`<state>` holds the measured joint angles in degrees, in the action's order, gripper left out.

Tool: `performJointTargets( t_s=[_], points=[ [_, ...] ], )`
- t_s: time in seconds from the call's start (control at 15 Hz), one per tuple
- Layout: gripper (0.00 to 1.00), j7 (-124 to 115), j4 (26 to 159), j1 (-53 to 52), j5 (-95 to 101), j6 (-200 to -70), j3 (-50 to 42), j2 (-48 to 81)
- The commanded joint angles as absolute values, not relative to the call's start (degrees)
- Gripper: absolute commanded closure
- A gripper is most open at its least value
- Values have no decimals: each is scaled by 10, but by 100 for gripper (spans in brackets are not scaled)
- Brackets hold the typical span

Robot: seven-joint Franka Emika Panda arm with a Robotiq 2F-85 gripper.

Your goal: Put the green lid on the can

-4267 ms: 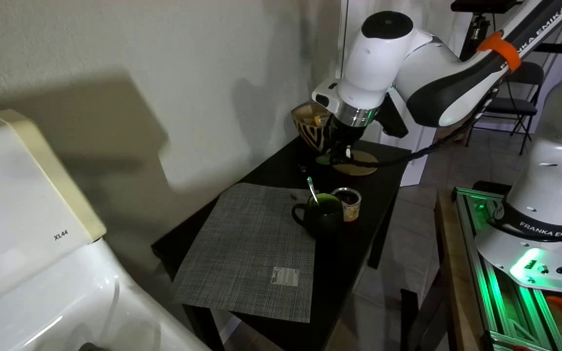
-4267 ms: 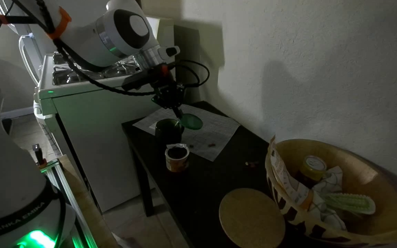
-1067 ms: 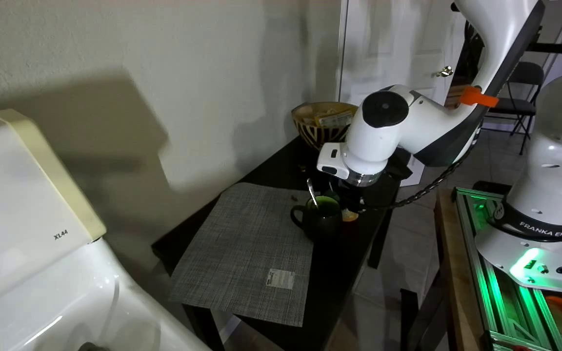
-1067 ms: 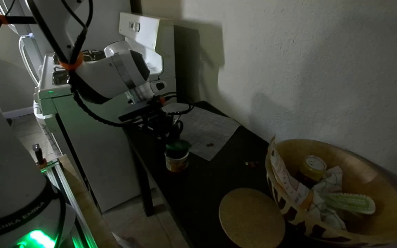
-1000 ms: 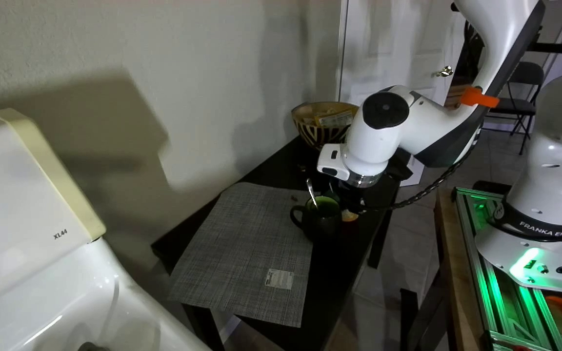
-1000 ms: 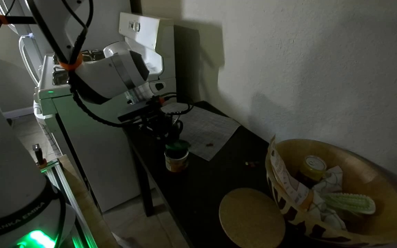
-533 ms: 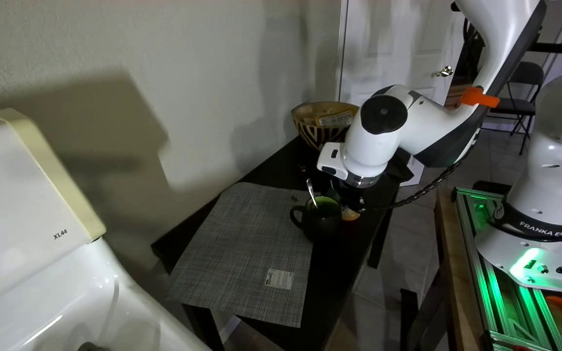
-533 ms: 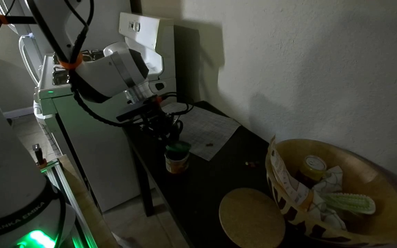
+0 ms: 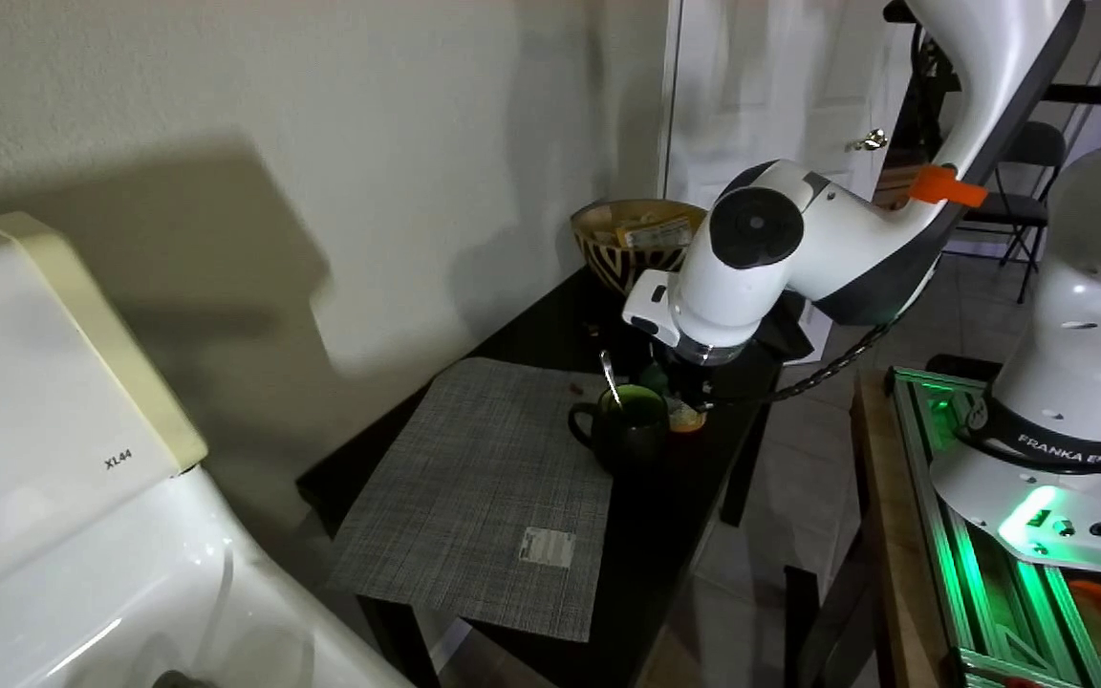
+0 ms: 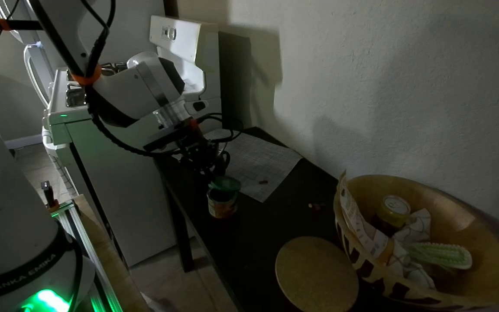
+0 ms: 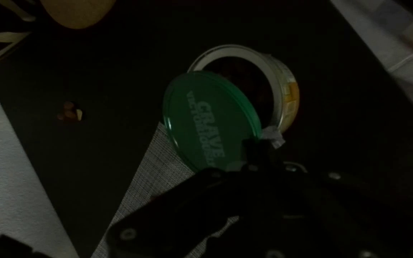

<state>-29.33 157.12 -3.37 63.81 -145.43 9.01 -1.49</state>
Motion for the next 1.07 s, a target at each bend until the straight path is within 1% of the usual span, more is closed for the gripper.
performJointTargets(
  t_s=[0.0, 0.07, 0.13, 0.2, 0.33, 0.4, 0.6, 0.8, 0.87, 1.0],
  points=[
    [99, -302, 1578, -58, 632, -1433, 92, -24],
    [99, -297, 1578, -62, 625, -1429, 93, -23],
    [69, -296, 1573, -66, 622, -1429, 93, -18],
    [68, -295, 1572, -68, 620, -1426, 93, -17],
    [55, -293, 1575, -71, 614, -1421, 91, -20],
    [46, -292, 1575, -71, 612, -1420, 90, -22],
    [24, -293, 1578, -65, 612, -1417, 83, -37],
    [2, -301, 1589, -48, 628, -1442, 63, -91],
    [0, -292, 1592, -39, 629, -1453, 51, -118],
    [0, -271, 1593, -21, 636, -1482, 28, -161]
  ],
)
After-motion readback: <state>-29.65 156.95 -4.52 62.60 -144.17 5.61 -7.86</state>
